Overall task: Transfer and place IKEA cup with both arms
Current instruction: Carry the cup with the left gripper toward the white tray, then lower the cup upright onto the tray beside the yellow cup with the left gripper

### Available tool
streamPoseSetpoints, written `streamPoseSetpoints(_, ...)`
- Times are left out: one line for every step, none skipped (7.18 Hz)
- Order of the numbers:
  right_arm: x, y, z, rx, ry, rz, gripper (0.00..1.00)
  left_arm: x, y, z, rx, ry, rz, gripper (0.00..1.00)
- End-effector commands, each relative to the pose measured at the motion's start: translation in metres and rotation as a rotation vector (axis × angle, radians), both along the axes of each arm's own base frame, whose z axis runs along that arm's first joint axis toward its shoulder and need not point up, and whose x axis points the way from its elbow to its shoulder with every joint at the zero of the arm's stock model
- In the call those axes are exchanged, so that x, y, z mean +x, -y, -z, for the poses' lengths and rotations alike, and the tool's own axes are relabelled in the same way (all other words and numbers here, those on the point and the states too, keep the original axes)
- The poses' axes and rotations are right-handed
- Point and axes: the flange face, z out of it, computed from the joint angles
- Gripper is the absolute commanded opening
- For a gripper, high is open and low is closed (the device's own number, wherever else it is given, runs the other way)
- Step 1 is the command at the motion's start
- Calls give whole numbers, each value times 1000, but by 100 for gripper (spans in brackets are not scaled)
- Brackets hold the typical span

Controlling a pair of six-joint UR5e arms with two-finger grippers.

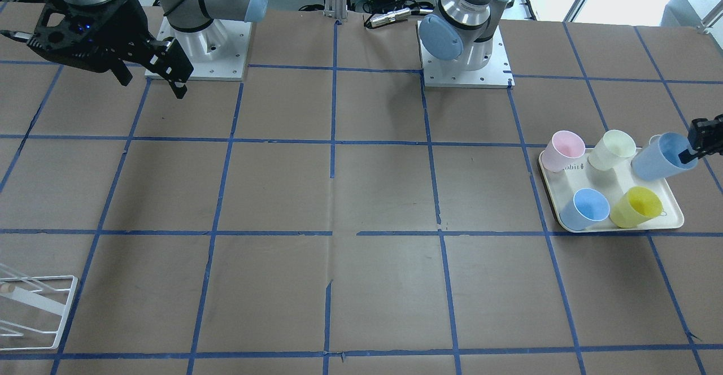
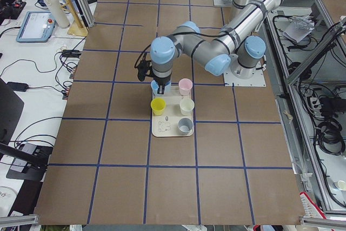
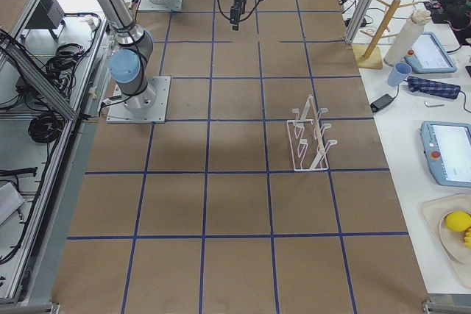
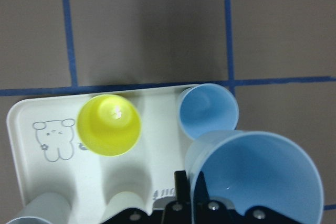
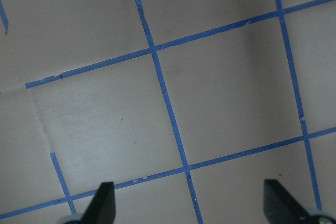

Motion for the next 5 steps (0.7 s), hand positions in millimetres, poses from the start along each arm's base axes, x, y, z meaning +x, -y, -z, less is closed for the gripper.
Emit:
streamPoseSetpoints(21, -4, 7, 0, 0, -46, 100, 85, 2, 26, -5, -16, 41, 0)
streamPoseSetpoints(21, -6, 10, 12, 0, -48, 100, 95, 5, 29, 16, -44, 50, 0)
streamPoseSetpoints(21, -8, 8, 8, 0, -45, 100, 107, 10, 44, 8, -55, 81, 0)
streamPoseSetpoints(20, -10, 3, -3, 1, -52, 100, 119, 20, 76, -1, -77, 78, 0)
streamPoseSetpoints(17, -12, -3, -15, -7, -37, 100, 125, 27, 96, -9, -108, 75, 0)
